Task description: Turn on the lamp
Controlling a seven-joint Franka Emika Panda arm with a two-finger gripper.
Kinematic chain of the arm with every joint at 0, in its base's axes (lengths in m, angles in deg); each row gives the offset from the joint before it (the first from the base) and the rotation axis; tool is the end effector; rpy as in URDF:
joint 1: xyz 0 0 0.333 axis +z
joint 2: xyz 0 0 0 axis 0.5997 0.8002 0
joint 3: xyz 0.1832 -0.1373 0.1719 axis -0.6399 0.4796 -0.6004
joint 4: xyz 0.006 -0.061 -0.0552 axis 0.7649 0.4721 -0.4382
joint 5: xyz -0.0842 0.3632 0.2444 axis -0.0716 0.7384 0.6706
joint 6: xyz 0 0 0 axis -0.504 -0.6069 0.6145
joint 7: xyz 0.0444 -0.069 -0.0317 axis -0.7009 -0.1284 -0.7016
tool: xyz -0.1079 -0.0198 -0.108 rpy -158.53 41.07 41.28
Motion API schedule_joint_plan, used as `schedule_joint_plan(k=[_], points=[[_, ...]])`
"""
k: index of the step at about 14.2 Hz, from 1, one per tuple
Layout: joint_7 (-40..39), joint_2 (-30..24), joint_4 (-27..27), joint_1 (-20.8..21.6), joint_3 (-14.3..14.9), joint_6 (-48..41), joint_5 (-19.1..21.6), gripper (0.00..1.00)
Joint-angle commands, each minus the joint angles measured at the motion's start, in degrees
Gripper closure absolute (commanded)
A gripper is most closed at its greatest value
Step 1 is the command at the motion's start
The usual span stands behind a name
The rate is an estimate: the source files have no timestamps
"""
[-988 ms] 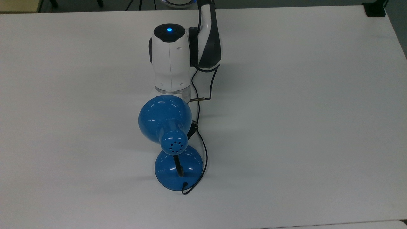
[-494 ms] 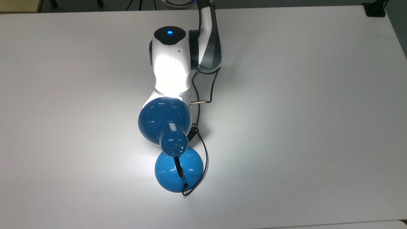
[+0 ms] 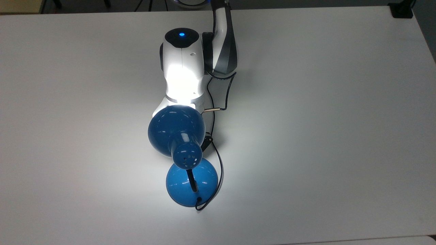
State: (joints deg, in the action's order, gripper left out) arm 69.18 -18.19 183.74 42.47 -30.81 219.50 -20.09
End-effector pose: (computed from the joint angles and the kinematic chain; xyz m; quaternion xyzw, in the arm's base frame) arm 0.7789 0.0470 0.2259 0.9506 0.1466 0.2712 0.0361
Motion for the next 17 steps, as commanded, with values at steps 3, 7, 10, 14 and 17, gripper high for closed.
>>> schedule_joint_plan(k=[3,7,10,14,17], points=[[0.8,-8.5,6.0,1.0,1.1,-8.9,0.2,1.0],[1.0,-14.8,5.9,0.9,0.9,-26.5,0.4,0.93],[1.0,-20.4,5.5,0.9,0.8,-38.7,0.3,0.0],[1.8,-27.1,4.4,0.7,0.8,-50.3,0.4,0.0],[10.4,-33.4,3.7,-0.2,1.0,-59.0,0.0,0.0]])
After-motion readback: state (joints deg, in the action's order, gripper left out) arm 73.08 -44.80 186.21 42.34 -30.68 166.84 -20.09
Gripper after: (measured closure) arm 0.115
